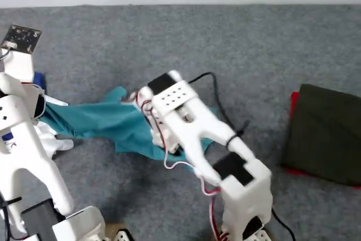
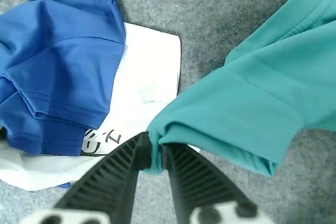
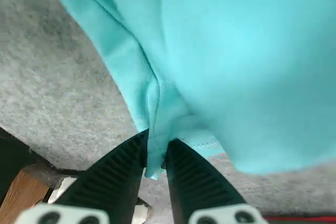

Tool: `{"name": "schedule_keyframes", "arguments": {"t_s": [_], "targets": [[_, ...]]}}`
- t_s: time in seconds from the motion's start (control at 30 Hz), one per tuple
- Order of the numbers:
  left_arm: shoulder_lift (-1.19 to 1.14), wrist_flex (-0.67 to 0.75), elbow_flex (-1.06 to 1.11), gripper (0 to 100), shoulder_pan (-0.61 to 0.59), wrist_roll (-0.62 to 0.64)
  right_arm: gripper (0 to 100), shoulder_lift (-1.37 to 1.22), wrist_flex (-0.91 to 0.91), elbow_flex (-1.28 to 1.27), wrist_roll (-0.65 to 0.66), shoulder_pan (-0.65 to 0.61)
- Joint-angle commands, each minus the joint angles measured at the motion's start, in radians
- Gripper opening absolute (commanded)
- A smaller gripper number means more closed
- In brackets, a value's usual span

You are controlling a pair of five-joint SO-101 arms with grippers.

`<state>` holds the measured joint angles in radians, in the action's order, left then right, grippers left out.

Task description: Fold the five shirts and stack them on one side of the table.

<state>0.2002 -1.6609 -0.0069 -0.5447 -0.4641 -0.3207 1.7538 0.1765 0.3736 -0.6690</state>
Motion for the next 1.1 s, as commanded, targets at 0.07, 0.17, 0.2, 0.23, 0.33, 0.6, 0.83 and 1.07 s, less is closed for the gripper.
{"name": "schedule_keyframes", "arguments": {"t_s": [0.07, 0.17, 0.2, 0.23, 0.33, 0.6, 0.83, 1.07], "targets": [[0.054, 0.017, -0.062, 1, -0.003, 0.009, 0.9, 0.295, 0.041, 0.091, 0.034, 0.12], [0.054, 0.015, -0.107, 1, 0.0, 0.012, 1.0, 0.418, 0.039, 0.13, 0.037, 0.196], [0.054, 0.015, -0.12, 1, 0.003, 0.012, 1.0, 0.452, 0.039, 0.147, 0.037, 0.223], [0.054, 0.015, -0.137, 1, 0.006, 0.014, 1.0, 0.479, 0.039, 0.17, 0.038, 0.252], [0.054, 0.014, -0.208, 1, 0.009, 0.078, 1.0, 0.535, 0.036, 0.262, 0.038, 0.348], [0.054, -0.049, -0.524, 1, 0.057, 0.187, 1.0, 0.562, -0.07, 0.555, 0.038, 0.496], [0.046, -0.055, -0.86, 1, 0.161, 0.183, 1.0, 0.564, -0.159, 0.769, 0.037, 0.501], [0.054, 0.029, -1.095, 1, 0.169, 0.169, 1.0, 0.567, -0.177, 0.954, 0.038, 0.63]]}}
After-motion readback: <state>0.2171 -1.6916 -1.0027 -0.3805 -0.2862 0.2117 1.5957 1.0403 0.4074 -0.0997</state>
